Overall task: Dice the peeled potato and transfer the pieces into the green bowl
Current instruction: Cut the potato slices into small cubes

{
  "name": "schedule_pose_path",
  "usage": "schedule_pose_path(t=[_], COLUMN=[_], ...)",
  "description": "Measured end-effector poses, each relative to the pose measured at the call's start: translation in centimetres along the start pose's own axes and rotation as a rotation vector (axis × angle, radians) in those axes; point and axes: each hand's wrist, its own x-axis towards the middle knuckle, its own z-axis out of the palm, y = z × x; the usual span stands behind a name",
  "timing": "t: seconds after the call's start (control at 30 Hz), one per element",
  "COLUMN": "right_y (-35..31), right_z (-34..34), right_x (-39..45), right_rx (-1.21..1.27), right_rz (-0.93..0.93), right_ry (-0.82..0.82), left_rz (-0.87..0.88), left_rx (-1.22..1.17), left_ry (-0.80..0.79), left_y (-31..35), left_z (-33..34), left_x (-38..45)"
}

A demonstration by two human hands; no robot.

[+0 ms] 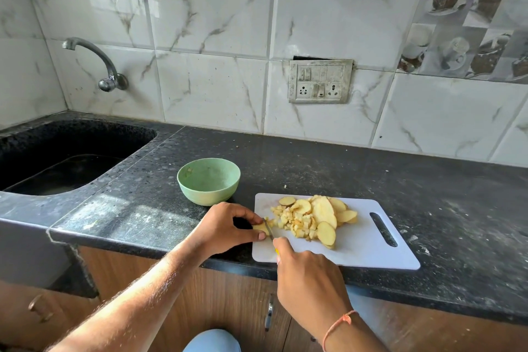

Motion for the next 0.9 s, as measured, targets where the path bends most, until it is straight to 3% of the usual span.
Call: schedule_pose_path(t=[0.3,0.63,0.9], right_y=[1.5,1.4,1.4], right_z=[0.2,0.1,0.1], right_x=[-2.5,-1.5,-0.1], right_rx=[-0.012,0.012,0.006], right_rz=[0.057,0.088,0.093], right_ry=[0.001,0.174,0.118], left_rz=[-0.014,0.026,0.034], left_rx=[-0.013,0.010,0.014], left_ry=[0.004,0.023,0.036], left_y=[-0.1,0.1,0.3], left_z=[0.1,0.0,0.1], left_x=[-0.1,-0.3,-0.4])
